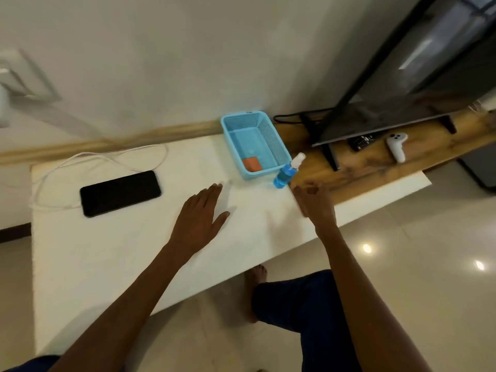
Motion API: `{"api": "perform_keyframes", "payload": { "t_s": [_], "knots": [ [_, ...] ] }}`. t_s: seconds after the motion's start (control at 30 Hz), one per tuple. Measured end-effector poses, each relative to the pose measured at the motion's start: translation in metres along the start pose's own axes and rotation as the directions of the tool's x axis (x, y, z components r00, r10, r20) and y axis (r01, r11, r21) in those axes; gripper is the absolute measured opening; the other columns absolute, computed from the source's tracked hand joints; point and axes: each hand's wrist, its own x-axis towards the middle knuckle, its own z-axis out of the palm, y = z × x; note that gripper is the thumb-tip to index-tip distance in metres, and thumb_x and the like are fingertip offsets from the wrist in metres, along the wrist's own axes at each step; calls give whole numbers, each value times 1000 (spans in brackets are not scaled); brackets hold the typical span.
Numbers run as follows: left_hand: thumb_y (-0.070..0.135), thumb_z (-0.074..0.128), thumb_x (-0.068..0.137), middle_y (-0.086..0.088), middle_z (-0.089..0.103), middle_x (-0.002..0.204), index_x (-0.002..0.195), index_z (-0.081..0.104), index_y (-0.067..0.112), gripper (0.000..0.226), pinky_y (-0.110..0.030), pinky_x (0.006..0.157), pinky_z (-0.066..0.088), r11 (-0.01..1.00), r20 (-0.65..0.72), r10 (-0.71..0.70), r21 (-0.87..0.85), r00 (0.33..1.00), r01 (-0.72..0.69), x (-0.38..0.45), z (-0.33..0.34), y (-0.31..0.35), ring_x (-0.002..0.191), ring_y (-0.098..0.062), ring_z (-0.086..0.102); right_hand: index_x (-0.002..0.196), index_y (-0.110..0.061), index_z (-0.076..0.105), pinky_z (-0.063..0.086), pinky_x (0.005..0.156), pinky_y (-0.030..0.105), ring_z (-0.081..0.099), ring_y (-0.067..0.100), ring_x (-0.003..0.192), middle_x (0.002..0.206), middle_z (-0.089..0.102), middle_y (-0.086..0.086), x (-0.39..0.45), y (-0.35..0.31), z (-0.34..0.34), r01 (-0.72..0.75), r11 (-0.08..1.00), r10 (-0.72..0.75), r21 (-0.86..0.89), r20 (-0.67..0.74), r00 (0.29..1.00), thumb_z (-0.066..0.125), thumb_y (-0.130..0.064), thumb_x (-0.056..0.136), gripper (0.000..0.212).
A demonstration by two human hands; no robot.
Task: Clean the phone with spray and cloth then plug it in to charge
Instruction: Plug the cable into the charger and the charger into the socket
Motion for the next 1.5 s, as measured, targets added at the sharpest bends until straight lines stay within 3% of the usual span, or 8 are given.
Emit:
{"api": "perform_keyframes", "payload": {
  "t_s": [0.17,0.23,0.37,0.67,0.87,1.0,1.23,1.5],
  "knots": [
    [49,44,100,-9,31,160,156,23,12,71,-44,117,31,1000,10,-5,-13,1000,5,23,7,41,145,-28,35,94,-44,49,40,62,15,56,-5,81,91,53,-24,16,-11,3,130,991,-127,42,-55,990,72,-48,82,26],
    [49,44,100,-10,33,159,156,24,9,71,-43,116,33,999,-6,-45,-18,999,45,41,5,57,143,-28,37,90,-43,50,38,60,16,56,-6,78,93,57,-21,22,-14,4,188,982,-187,21,-45,981,69,-51,82,21],
    [53,45,99,-8,49,147,149,35,9,66,-39,107,43,993,-64,-110,-43,992,108,69,2,80,131,-24,51,119,-34,57,35,62,15,54,4,86,109,57,-17,30,-13,8,196,978,-197,-74,-11,980,65,-52,87,37],
    [46,46,101,-10,51,145,151,31,10,63,-45,105,43,950,-63,-311,-7,948,311,93,5,95,130,-29,51,126,-29,54,36,58,19,59,7,82,97,60,-18,43,-8,3,190,960,-198,-205,-16,980,59,-60,88,49],
    [52,49,98,-9,54,143,149,35,12,67,-41,101,47,950,-73,-295,-130,953,285,98,1,84,124,-28,58,89,-30,51,37,57,18,49,8,65,75,56,-10,65,-35,6,211,977,-211,-13,-4,977,58,-55,91,26],
    [62,48,94,-10,46,150,155,22,11,83,-43,101,46,949,-20,-301,-102,953,297,101,-5,69,129,-29,54,96,-20,59,54,68,30,65,10,78,88,69,-2,96,-66,24,213,970,-210,116,-37,977,64,-54,87,36],
    [70,47,89,-6,45,151,151,30,10,87,-39,99,46,975,-10,-219,40,976,219,114,-8,53,131,-25,53,110,-25,55,38,60,19,60,10,78,92,60,-11,147,-95,61,329,925,-335,-188,2,942,55,-56,93,36],
    [67,47,91,-3,31,160,155,21,13,87,-40,105,47,982,60,-180,59,982,177,122,-11,52,136,-22,46,127,-20,49,38,64,21,60,15,90,117,65,1,176,-107,77,328,917,-331,-225,25,943,52,-51,98,43]
  ]
}}
